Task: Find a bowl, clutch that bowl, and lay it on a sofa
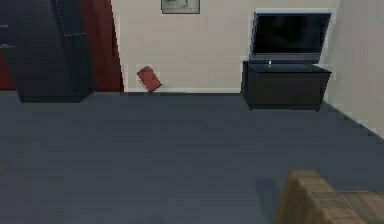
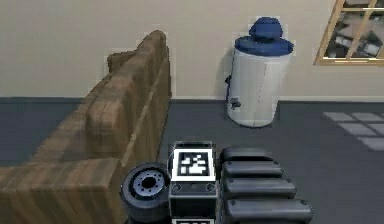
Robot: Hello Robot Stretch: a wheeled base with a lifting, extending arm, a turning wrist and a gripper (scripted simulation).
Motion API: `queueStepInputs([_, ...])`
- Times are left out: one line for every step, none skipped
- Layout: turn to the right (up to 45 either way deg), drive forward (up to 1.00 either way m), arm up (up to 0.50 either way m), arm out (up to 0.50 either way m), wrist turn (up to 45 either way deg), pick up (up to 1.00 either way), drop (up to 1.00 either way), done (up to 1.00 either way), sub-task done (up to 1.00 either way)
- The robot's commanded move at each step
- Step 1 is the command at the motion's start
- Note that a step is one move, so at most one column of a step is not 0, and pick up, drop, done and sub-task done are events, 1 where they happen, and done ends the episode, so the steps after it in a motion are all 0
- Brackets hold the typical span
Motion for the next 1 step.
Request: queueStepInputs([0.0,1.00,0.00,0.00,0.0,0.00,0.00,0.00,0.00])
